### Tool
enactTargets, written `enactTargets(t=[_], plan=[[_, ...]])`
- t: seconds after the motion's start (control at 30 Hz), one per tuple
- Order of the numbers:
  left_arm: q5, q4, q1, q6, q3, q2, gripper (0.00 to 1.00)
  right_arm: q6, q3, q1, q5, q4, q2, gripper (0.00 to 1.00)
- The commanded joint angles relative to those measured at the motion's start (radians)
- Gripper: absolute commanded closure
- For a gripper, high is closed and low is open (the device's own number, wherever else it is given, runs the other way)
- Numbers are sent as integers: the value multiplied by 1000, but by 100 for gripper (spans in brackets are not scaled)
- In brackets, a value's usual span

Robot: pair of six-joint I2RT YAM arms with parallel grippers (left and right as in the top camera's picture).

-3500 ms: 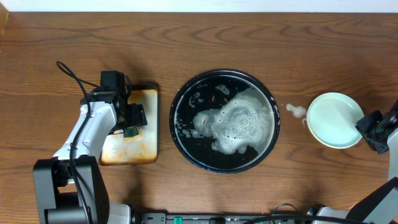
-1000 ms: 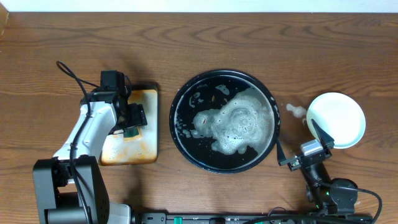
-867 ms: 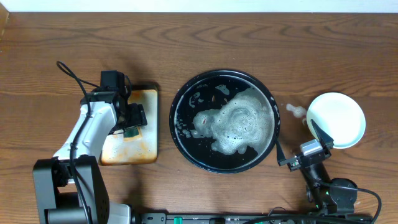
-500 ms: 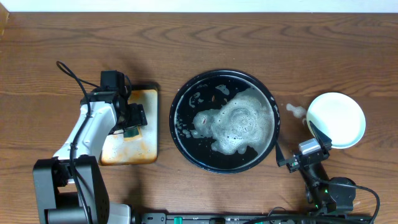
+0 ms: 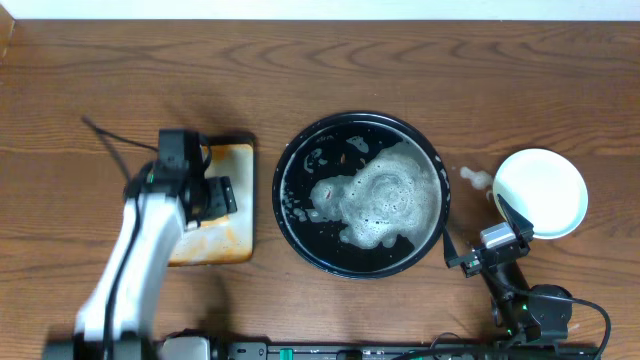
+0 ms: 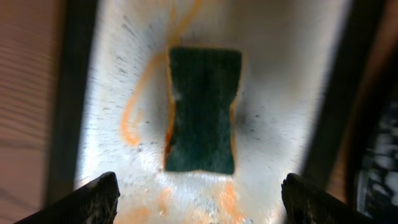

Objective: Clean dirty plates on tray and stack at the side

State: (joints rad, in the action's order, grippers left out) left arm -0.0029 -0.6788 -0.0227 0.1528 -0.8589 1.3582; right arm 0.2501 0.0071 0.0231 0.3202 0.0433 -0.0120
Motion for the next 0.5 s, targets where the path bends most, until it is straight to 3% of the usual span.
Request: enactTargets(t=[0.0, 0.23, 0.47], plan=[[-64, 87, 5, -6, 100, -257, 15, -2, -2, -3, -5, 5, 5, 1], [-29, 317, 5, -6, 294, -764, 15, -2, -2, -3, -5, 5, 5, 1], [-35, 333, -8, -67, 381, -1117, 15, -2, -2, -3, -5, 5, 5, 1]])
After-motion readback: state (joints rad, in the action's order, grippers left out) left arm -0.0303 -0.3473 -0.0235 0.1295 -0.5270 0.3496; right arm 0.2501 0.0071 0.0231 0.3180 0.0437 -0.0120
